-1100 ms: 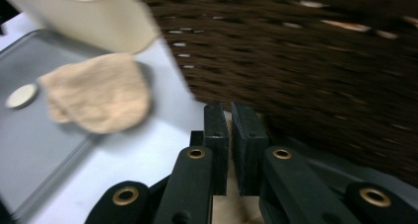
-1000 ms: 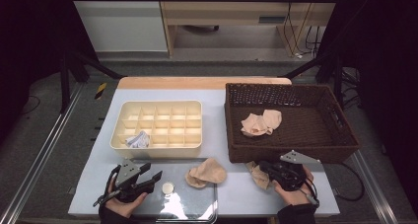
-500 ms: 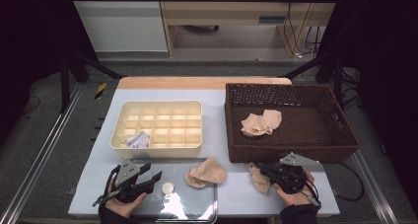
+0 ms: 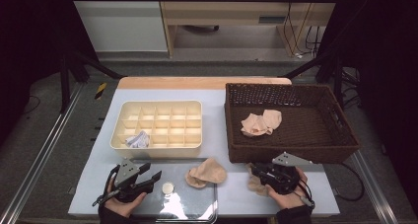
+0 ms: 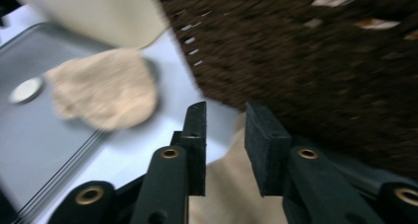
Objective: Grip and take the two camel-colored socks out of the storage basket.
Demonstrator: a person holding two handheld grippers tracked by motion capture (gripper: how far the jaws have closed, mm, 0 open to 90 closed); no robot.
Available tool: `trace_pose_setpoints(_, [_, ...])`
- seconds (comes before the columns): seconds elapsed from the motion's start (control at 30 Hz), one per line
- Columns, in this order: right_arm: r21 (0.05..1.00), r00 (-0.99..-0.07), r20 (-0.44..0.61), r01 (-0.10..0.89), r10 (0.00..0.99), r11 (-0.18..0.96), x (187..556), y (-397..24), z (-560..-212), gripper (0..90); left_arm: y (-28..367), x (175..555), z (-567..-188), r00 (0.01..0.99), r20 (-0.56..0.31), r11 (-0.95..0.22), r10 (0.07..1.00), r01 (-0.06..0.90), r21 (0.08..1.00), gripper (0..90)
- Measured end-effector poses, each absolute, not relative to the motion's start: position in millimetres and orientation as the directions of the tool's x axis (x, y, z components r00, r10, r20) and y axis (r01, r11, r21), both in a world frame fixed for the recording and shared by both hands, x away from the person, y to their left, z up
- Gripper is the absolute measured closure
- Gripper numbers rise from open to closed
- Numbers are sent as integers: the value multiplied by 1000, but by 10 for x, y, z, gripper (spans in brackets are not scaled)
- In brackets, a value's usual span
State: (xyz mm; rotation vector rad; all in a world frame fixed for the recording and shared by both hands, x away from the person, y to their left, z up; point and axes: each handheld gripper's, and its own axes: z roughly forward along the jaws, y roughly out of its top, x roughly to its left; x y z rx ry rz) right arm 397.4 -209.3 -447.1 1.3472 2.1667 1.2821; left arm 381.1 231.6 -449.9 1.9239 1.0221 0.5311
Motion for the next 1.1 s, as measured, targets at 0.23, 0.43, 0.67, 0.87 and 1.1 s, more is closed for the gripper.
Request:
trace_pose_setpoints(0.23, [774, -465, 148, 603, 873, 190, 4117, -2075, -4625, 612, 2335, 3816, -4489, 569, -28, -280, 822, 447, 849, 475])
trace_pose_setpoints(0.43, [751, -473, 129, 621, 871, 226, 4172, -2039, -4705, 654, 2330, 3820, -4490, 565, -29, -277, 824, 447, 850, 475])
trace_pose_setpoints(0.67, [756, -548, 131, 595, 826, 275, 4138, -1984, -4671, 865, 2341, 3821, -4487, 565, -25, -280, 825, 447, 850, 475])
trace_pose_setpoints(0.87, [756, -616, 139, 572, 775, 320, 4089, -1853, -4628, 874, 2343, 3821, -4486, 563, -25, -279, 826, 447, 850, 475])
trace_pose_setpoints(1.1, [781, -702, 185, 530, 688, 330, 4008, -1686, -4532, 874, 2343, 3817, -4481, 563, -25, -278, 826, 445, 851, 475])
